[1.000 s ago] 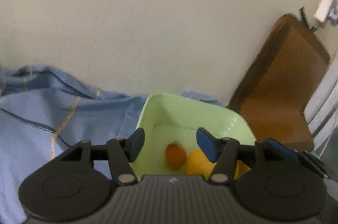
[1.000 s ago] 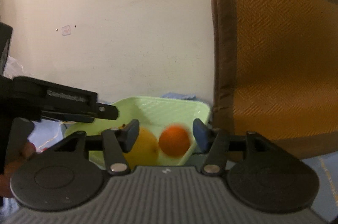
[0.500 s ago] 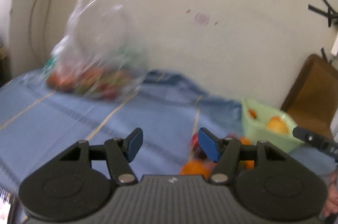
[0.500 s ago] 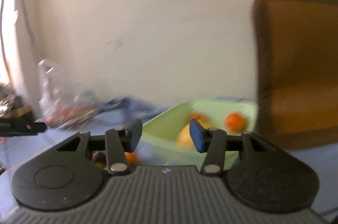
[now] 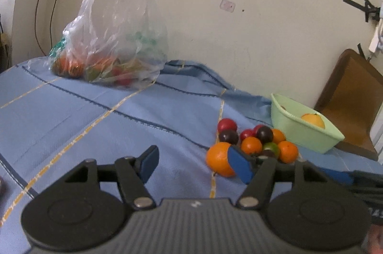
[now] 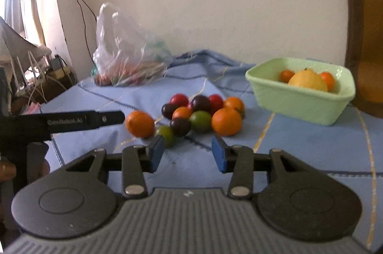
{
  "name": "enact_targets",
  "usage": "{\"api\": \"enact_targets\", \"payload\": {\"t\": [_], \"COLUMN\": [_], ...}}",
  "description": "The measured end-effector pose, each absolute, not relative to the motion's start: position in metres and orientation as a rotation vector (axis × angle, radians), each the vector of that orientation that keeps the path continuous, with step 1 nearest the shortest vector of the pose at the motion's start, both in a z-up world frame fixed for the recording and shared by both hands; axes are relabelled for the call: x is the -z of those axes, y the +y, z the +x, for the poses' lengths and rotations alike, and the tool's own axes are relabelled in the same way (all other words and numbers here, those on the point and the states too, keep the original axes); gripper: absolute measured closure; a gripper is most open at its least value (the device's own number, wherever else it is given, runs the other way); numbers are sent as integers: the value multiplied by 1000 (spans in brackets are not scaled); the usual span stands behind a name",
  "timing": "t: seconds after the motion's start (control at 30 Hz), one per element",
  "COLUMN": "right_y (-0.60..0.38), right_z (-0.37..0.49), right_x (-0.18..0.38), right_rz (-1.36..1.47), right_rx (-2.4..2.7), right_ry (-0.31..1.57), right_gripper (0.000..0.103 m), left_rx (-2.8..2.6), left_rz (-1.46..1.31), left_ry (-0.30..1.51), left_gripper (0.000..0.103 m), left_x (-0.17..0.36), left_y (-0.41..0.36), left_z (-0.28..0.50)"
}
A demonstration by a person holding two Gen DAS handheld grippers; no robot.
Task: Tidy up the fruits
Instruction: 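Withdraw both tools from the basket back over the fruit cluster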
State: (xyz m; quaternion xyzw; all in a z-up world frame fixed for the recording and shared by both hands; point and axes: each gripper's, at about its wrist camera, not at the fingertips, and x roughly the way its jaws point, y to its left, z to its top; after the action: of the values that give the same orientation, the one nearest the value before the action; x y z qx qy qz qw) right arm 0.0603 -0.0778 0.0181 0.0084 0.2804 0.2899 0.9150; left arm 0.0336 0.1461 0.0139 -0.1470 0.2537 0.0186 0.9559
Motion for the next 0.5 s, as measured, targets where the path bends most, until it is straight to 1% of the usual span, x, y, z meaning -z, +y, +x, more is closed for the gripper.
{"api": "enact_targets", "payload": {"t": [0.2,0.5], "right_y": [-65,-54], "right_z": [57,57], "right_x": [-9,-5], "right_rz": [32,18], "right_rx": [-592,-583], "right_ry": [628,646], "right_gripper": [56,56], "left_rx": [-20,-16], "left_rz": [-303,-332], "left_ry": [503,505], "left_gripper": [37,36], "left_x": [-15,-15], "left_y": [145,149], "left_z": [30,31]}}
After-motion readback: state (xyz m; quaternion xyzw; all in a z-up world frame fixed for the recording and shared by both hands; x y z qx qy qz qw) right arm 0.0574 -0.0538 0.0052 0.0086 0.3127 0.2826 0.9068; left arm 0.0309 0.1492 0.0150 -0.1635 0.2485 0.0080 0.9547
